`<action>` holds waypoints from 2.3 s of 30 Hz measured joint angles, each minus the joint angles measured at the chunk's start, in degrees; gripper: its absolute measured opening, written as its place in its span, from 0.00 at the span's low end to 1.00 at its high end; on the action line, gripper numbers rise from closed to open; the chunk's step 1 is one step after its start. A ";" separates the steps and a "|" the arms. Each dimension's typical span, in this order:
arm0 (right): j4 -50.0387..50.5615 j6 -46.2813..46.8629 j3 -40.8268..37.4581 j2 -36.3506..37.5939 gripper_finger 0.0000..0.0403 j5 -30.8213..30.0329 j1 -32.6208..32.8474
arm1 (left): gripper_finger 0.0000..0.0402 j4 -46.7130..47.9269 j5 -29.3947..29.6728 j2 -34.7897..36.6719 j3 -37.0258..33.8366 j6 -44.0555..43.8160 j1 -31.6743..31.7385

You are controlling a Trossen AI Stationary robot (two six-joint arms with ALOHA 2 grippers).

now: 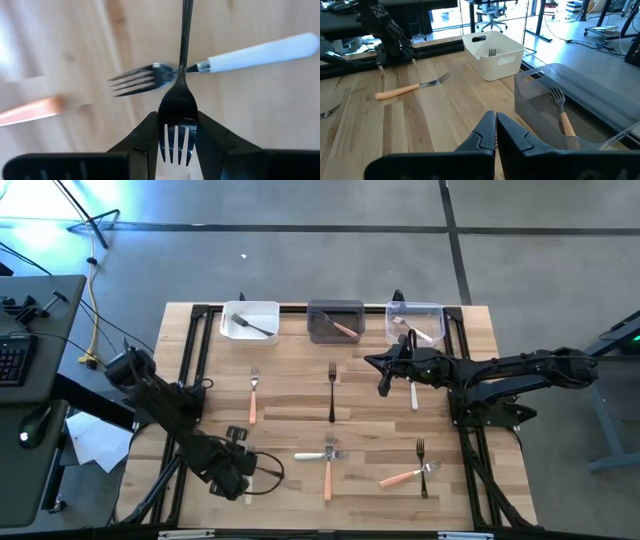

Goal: Sort silverware by color (type)
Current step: Put the bottom left black fork into the white bin

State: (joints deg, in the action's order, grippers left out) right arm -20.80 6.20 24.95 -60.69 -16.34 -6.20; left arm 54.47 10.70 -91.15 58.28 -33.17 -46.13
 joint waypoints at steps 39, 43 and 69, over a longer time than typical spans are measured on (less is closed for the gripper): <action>0.39 -2.16 0.02 -0.02 0.00 0.02 0.00 | 0.21 1.12 8.01 13.26 6.01 89.53 87.63; 0.39 -2.16 0.02 -0.02 0.00 0.02 0.00 | 0.21 -2.89 11.78 9.73 6.01 101.40 89.29; 1.70 -4.72 0.02 -0.02 0.00 0.02 -0.17 | 0.21 -7.55 6.89 -5.78 6.01 111.75 98.27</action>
State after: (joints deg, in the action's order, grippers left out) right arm -19.09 1.48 24.97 -60.71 -16.32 -6.37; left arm 46.93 17.58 -96.92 64.29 78.58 52.14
